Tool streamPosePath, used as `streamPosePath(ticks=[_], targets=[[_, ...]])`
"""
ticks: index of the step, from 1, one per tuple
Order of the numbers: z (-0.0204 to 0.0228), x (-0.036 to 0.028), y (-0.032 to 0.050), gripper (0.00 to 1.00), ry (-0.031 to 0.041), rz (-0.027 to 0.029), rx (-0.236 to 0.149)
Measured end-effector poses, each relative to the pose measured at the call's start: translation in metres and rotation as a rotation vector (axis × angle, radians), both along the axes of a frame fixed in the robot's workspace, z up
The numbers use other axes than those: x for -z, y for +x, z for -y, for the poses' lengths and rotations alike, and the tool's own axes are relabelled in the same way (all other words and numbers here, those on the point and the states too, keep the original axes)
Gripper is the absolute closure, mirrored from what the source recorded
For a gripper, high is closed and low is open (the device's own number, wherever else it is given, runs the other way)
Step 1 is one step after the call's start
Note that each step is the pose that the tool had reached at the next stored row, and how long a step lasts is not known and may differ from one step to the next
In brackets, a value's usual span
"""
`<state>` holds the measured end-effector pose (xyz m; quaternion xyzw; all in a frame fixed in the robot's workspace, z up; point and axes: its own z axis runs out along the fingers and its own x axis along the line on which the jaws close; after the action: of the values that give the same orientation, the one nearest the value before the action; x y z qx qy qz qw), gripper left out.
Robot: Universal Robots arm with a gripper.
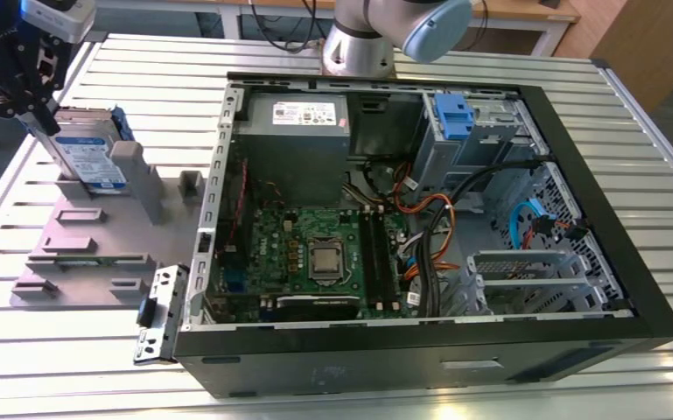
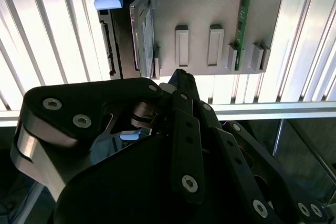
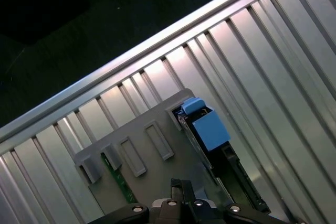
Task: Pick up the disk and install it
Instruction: 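Pick up the disk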
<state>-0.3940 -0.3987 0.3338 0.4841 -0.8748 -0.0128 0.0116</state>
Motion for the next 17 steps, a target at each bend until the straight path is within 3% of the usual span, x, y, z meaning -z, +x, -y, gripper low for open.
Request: streamPosePath(ticks=[17], targets=[[0.0, 0.0, 0.0, 0.89, 0.0, 0.0, -0.029]])
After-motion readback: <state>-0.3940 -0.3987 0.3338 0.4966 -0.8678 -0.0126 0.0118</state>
